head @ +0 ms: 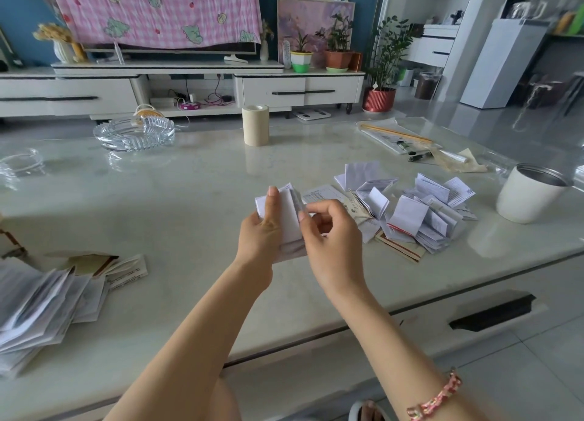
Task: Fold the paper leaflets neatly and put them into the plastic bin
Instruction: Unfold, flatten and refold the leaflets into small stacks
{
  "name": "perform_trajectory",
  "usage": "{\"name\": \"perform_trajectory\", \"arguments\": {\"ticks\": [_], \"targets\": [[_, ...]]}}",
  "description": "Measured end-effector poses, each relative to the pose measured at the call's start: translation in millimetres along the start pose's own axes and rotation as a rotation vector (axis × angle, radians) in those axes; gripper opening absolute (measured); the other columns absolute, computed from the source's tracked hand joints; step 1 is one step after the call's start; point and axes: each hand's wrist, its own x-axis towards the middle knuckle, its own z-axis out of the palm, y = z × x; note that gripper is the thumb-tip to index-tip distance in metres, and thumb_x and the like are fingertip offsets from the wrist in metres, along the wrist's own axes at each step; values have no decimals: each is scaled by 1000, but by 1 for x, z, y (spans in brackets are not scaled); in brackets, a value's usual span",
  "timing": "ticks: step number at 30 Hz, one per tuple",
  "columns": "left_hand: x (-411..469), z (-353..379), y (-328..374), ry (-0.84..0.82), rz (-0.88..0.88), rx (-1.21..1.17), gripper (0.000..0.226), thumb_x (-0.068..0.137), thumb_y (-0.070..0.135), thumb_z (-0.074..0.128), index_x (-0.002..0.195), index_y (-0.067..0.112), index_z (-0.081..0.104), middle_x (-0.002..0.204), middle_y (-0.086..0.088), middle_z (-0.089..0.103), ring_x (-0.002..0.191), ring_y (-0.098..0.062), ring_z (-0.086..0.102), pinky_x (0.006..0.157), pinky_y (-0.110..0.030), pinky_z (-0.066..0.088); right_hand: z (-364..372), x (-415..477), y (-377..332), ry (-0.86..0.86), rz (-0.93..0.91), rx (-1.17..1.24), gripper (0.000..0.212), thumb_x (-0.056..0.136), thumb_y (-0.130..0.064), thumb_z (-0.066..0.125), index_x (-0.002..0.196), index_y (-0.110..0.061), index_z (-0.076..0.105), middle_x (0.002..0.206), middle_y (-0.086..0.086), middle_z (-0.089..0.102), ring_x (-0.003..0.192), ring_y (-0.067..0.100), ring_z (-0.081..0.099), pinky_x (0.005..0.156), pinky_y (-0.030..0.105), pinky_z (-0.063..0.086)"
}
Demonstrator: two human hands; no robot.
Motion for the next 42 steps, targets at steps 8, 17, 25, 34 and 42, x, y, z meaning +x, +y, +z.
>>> {"name": "perform_trajectory", "arguments": {"ticks": [8,17,25,34,42], "targets": [[1,0,0,107,74,-24,31,92,42,52,75,16,56,70,-1,60,54,-10,59,47,-17,49,11,-9,-3,-142,88,12,8,91,-16,57,95,-18,51,83,-3,58,73,15,57,69,32,50],[8,-12,-3,-115,-114,-243,29,98,24,44,111,1,56,98,-12,69,67,-20,70,47,-29,54,5,16,9,-263,308,56,10,85,-14,66,84,-14,56,70,2,62,58,17,58,48,26,48],[11,-14,-3,-123,-40,-245,20,98,22,45,104,7,57,90,-7,73,74,-22,72,67,-32,59,-15,49,38,-249,-15,-665,15,81,-11,57,88,-9,71,112,6,61,110,26,51,93,27,35],[6,-15,10,-240,-181,-257,22,92,30,54,101,12,63,84,-3,70,69,-15,69,65,-28,55,-29,48,16,-50,209,15,26,85,5,53,102,-12,65,89,-6,64,78,8,57,55,3,41],[-3,-4,9,-307,-191,-193,30,92,33,53,108,9,64,94,-9,70,82,-21,67,76,-32,54,-19,28,11,-120,252,5,29,81,-18,68,108,-14,60,92,-3,61,84,10,57,71,18,44]]}}
